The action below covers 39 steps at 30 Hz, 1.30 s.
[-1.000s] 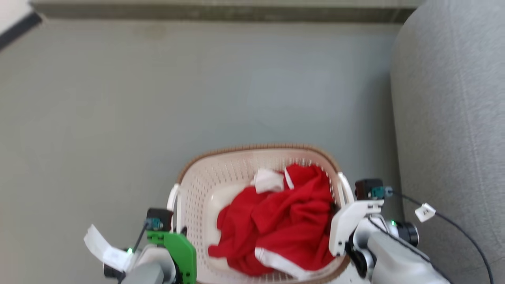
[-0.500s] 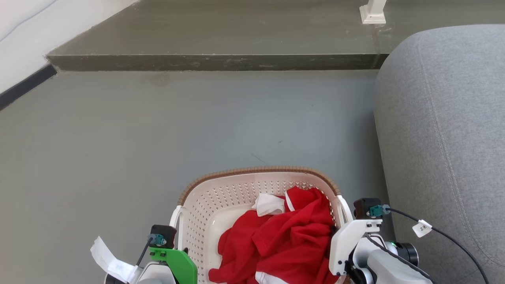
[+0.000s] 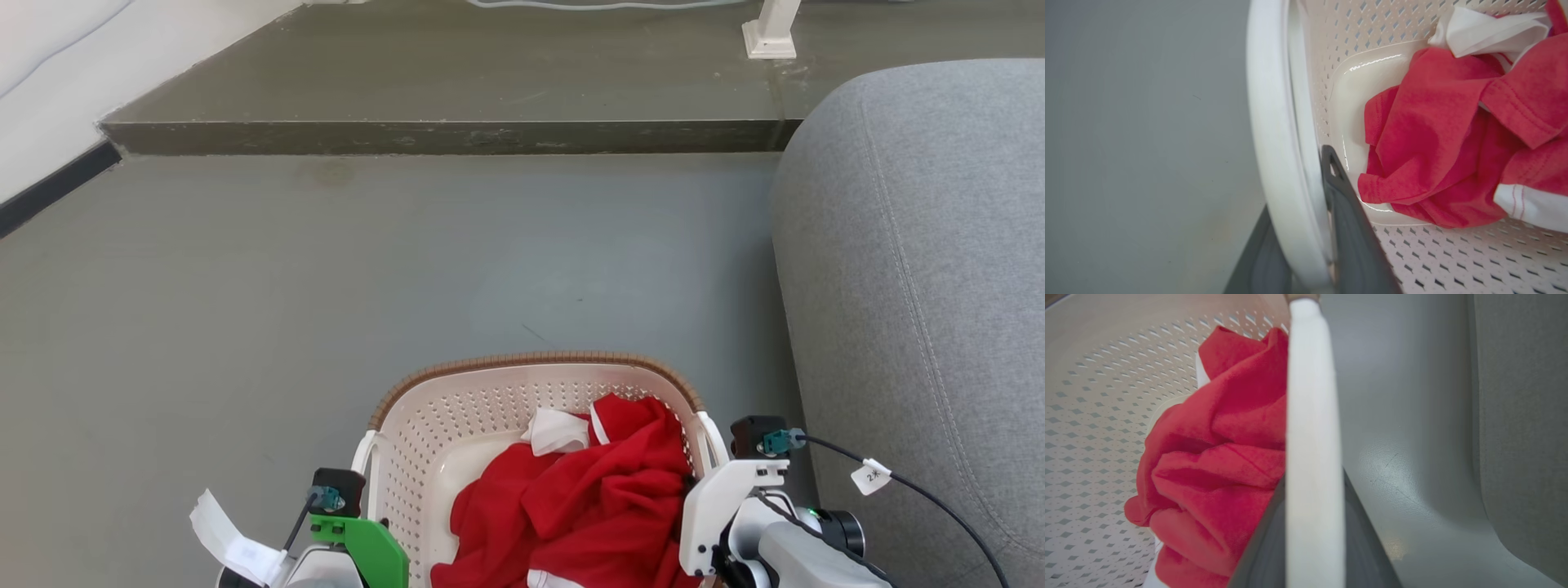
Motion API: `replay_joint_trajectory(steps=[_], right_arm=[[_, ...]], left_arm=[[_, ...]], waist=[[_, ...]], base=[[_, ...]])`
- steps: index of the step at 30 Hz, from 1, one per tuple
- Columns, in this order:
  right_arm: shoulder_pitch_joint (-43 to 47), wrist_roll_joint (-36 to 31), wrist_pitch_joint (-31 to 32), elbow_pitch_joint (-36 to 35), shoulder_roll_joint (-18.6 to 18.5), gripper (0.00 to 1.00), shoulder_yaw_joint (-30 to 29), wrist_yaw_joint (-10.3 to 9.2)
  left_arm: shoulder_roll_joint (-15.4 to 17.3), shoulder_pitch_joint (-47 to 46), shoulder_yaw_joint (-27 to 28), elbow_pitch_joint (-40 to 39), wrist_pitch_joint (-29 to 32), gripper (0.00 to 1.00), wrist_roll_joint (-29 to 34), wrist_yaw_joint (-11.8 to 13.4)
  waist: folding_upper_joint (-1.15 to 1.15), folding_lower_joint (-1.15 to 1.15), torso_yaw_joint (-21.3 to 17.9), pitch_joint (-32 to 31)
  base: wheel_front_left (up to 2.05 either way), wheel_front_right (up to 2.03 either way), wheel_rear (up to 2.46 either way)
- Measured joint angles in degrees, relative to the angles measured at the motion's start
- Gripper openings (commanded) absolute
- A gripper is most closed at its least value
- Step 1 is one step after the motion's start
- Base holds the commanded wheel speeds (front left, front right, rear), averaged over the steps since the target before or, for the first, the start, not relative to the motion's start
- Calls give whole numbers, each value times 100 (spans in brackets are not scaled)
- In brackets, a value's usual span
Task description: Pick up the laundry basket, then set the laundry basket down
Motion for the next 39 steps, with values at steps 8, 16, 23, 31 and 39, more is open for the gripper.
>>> replay_joint_trajectory(steps=[8, 16, 23, 31, 39], right_arm=[[0, 130, -2, 0, -11, 0, 126, -8], [3, 225, -9, 8, -19, 0, 247, -14], [7, 290, -18, 14, -24, 0, 336, -54], [7, 401, -58, 30, -30, 0, 419, -55], [-12, 478, -62, 30, -37, 0, 476, -56]], left_arm=[[4, 6, -43, -3, 0, 0, -38, 15], [13, 51, -116, -5, 0, 0, -89, 58], [19, 81, -175, -5, 0, 0, -131, 77], [23, 93, -201, -12, 1, 0, -141, 105], [29, 93, -226, -47, 7, 0, -176, 148]], waist=[[0, 0, 5, -73], [0, 0, 12, -134], [0, 0, 11, -160], [0, 0, 4, -151], [0, 0, 0, -3]], base=[[0, 0, 0], [0, 0, 0], [0, 0, 0], [0, 0, 0], [0, 0, 0]])
